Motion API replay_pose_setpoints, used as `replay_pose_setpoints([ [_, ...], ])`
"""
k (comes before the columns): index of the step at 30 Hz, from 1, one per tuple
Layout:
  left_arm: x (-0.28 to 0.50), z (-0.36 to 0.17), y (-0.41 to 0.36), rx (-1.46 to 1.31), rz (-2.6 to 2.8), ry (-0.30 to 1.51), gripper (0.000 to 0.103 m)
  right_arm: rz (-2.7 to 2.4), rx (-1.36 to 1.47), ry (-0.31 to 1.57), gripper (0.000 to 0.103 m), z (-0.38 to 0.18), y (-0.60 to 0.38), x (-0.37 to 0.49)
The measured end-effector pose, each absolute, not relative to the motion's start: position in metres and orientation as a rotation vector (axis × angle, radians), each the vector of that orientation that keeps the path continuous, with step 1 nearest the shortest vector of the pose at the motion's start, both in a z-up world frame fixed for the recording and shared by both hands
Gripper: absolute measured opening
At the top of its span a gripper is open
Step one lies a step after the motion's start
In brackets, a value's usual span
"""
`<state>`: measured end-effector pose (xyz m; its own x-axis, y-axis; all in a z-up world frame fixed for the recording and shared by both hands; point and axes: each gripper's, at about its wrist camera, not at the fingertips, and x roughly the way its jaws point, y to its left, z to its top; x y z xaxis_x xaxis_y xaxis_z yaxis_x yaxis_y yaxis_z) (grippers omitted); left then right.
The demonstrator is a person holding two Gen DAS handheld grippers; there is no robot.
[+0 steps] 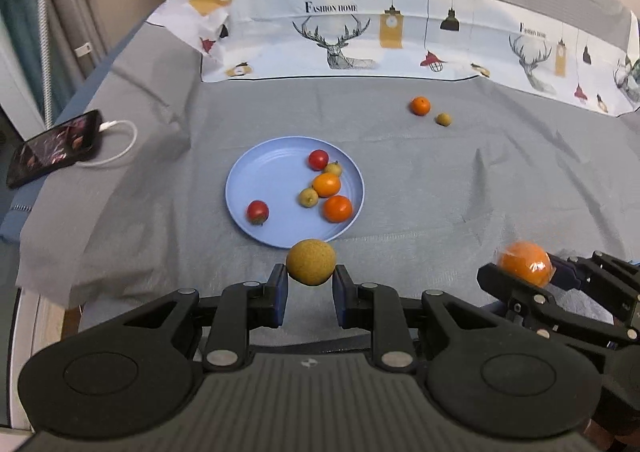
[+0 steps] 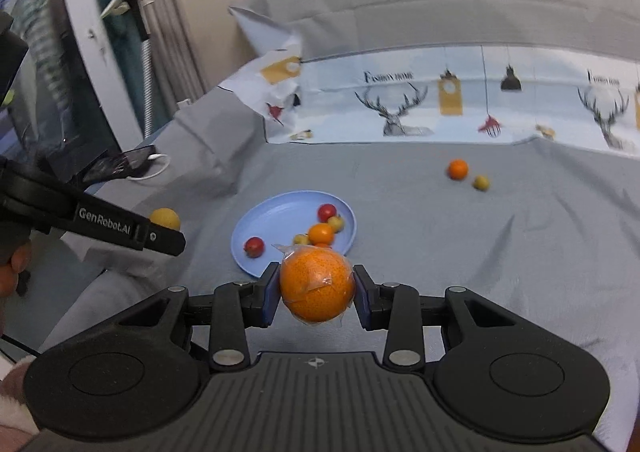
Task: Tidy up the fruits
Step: 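Carry the yellow fruit and orange over the blue plate with both tools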
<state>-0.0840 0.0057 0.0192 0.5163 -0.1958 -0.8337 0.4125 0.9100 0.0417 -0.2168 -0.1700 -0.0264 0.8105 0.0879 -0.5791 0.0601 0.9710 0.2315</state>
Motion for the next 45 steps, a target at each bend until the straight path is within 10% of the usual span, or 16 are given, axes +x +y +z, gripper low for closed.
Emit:
replay_pose_setpoints([
  [45,-0.093,0.016,0.030,0.177,-0.398,0.936,0.026,0.007,0.134,0.664,0.039,-0.017,-0.135,-0.221],
])
